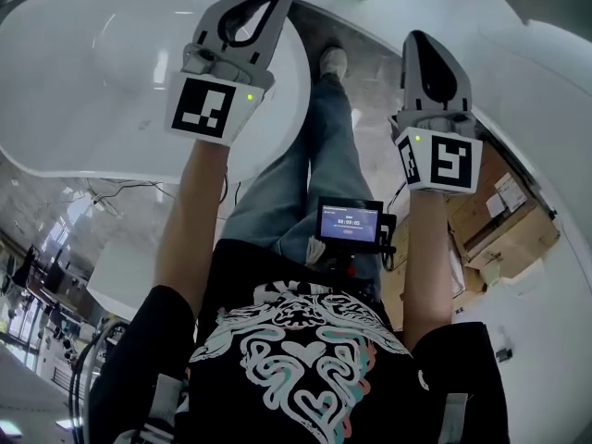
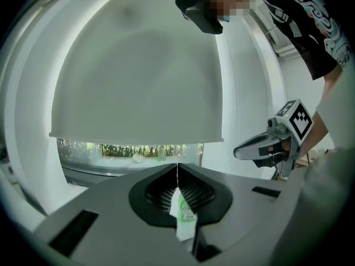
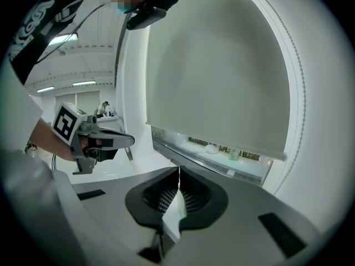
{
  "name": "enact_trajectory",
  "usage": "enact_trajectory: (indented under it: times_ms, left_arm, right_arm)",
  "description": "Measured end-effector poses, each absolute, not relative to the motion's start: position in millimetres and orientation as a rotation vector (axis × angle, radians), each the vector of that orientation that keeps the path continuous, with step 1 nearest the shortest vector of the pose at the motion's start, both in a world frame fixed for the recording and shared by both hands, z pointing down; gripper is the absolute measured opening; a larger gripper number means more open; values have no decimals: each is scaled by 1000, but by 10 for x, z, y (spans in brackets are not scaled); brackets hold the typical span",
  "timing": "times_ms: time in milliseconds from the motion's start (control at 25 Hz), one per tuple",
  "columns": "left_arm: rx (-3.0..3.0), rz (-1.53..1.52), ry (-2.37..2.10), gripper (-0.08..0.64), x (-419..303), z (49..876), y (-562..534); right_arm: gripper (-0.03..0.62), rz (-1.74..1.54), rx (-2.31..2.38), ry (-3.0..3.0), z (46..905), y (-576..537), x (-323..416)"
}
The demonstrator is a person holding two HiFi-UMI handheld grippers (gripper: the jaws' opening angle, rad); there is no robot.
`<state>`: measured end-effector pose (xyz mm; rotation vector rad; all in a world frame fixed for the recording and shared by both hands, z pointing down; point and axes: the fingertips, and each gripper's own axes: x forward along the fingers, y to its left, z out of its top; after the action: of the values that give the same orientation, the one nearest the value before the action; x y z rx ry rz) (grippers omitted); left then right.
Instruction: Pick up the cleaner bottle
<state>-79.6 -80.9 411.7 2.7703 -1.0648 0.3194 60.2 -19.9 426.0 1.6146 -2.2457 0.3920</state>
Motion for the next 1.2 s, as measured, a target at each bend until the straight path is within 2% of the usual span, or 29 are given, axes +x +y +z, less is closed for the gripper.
enact_trajectory:
  times_ms: [600,1200]
  left_arm:
    - [2810,404,-992,18,-643,4749,-728]
    - [2925,690,-718,18,-466,5072,-857]
  right_arm:
    - [29,430,1572,-2184,4950,-131,674]
    - [29,501,1471,-2173,5300,-268,593]
